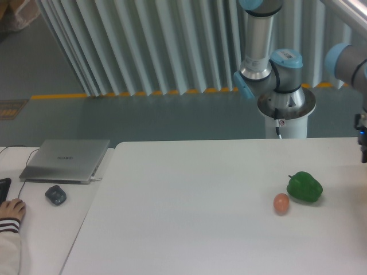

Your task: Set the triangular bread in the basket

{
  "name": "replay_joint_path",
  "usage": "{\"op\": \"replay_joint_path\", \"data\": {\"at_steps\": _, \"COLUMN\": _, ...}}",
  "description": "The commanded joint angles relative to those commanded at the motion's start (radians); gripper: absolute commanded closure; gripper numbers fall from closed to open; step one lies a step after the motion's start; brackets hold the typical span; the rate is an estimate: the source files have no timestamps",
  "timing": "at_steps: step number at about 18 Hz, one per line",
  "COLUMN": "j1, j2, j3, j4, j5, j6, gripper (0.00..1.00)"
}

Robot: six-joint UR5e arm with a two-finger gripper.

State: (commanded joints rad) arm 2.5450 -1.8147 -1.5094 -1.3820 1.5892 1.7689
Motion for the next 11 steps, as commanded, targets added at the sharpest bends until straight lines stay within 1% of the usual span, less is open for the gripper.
{"op": "replay_joint_path", "data": {"at_steps": 4, "j1": -0.043, "j2": 0.017, "j3": -0.026, "j4": -0.002, "j5": 0.002, "j6": -0.009, "gripper": 0.00}}
{"op": "replay_joint_path", "data": {"at_steps": 6, "j1": -0.072, "j2": 0.020, "j3": -0.034, "j4": -0.002, "j5": 0.002, "j6": -0.037, "gripper": 0.00}}
{"op": "replay_joint_path", "data": {"at_steps": 8, "j1": -0.112, "j2": 0.015, "j3": -0.040, "j4": 0.004, "j5": 0.003, "j6": -0.074, "gripper": 0.00}}
{"op": "replay_joint_path", "data": {"at_steps": 11, "j1": -0.140, "j2": 0.009, "j3": -0.037, "j4": 0.006, "j5": -0.005, "j6": -0.115, "gripper": 0.00}}
